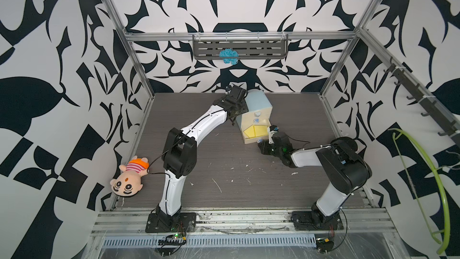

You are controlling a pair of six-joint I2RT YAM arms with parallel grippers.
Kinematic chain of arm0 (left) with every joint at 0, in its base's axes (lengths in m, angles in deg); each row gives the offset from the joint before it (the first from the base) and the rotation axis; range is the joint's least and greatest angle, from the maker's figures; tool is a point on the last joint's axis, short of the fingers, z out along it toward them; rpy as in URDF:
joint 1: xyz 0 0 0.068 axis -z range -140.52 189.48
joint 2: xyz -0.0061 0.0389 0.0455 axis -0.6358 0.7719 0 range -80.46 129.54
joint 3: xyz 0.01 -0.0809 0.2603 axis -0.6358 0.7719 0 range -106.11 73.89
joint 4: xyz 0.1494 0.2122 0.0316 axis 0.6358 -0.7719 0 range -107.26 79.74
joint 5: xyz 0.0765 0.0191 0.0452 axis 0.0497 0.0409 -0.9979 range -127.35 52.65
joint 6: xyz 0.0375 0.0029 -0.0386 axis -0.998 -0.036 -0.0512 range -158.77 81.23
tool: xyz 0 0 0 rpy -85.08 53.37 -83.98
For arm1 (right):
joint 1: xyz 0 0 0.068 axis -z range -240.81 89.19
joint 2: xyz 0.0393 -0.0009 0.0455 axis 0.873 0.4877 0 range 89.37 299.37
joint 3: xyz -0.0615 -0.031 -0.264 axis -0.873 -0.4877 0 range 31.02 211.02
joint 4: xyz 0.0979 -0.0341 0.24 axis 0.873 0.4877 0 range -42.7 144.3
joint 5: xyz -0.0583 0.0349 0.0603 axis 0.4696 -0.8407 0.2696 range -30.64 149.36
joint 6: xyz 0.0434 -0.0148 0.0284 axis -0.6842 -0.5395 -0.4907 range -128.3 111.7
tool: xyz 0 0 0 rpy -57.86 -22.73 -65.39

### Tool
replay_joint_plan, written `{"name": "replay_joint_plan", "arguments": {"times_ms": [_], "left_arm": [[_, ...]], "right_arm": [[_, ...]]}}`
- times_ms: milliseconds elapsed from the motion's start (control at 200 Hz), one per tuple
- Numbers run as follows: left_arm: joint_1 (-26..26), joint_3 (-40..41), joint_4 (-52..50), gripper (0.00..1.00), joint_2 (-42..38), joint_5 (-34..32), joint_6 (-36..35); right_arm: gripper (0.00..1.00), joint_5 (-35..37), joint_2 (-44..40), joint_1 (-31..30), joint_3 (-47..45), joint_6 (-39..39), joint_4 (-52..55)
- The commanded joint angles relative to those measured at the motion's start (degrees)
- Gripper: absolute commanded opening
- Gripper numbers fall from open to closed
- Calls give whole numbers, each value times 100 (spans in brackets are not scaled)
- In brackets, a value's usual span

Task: Please put the sticky notes in the drawer by color
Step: Close the drawer in the storage box.

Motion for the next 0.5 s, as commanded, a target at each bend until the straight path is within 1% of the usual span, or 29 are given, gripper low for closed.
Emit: {"name": "replay_joint_plan", "arguments": {"times_ms": [0, 105, 305, 495], "left_arm": [[-61, 280, -629, 63, 141, -35, -103], [-78, 345, -621, 62, 123, -7, -112], [-94, 378, -574, 62, 141, 106, -137], [-93, 472, -533, 62, 149, 168, -138]], "right_arm": [[22, 300, 25, 55, 323, 11, -261], [21, 521, -12, 116, 423, -67, -178], [20, 458, 218, 166, 788, -18, -111], [22, 384, 700, 166, 1121, -56, -571]]}}
